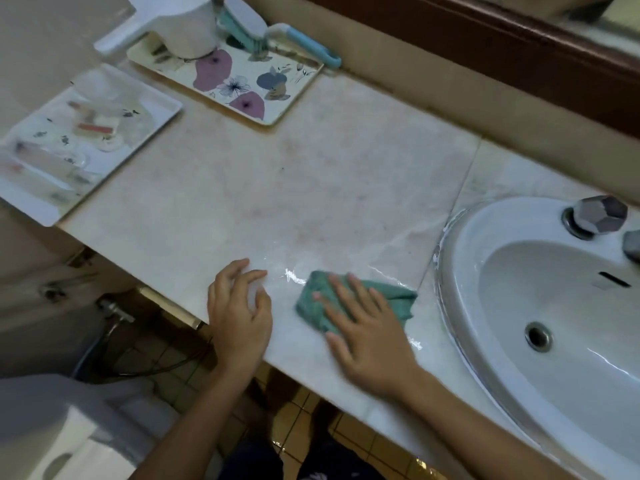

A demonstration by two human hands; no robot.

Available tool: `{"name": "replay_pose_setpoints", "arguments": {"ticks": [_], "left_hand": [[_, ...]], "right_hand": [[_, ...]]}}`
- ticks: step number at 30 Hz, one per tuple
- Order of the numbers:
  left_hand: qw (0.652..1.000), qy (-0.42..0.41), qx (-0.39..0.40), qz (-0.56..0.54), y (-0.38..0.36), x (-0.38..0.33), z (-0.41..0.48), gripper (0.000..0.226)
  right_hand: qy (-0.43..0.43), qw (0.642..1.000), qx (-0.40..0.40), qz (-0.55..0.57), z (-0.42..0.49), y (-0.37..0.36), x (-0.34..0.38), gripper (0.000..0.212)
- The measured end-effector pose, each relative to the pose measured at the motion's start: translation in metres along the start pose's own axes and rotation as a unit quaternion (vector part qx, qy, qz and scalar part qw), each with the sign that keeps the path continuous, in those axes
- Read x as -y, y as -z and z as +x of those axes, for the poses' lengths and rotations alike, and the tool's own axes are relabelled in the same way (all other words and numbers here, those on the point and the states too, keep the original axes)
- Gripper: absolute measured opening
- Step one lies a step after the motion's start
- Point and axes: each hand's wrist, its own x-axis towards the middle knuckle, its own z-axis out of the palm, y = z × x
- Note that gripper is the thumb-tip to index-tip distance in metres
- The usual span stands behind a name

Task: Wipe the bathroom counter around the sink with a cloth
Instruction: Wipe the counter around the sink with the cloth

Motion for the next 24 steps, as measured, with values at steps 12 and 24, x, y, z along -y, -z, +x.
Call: {"name": "replay_pose_setpoints", "arguments": {"ticks": [12,24], "left_hand": [[0.986,0.005,0.027,0.163,0.075,0.091,0.017,0.040],[0.856,0.411,-0.207,-0.235,0.069,0.077,0.137,0.068]], "right_hand": [[-0.299,0.951,-0.067,0.042,0.179,0.011,0.045,0.059],[-0.146,0.989,-0.009,-0.034,0.109,0.015,0.012,0.063]]}}
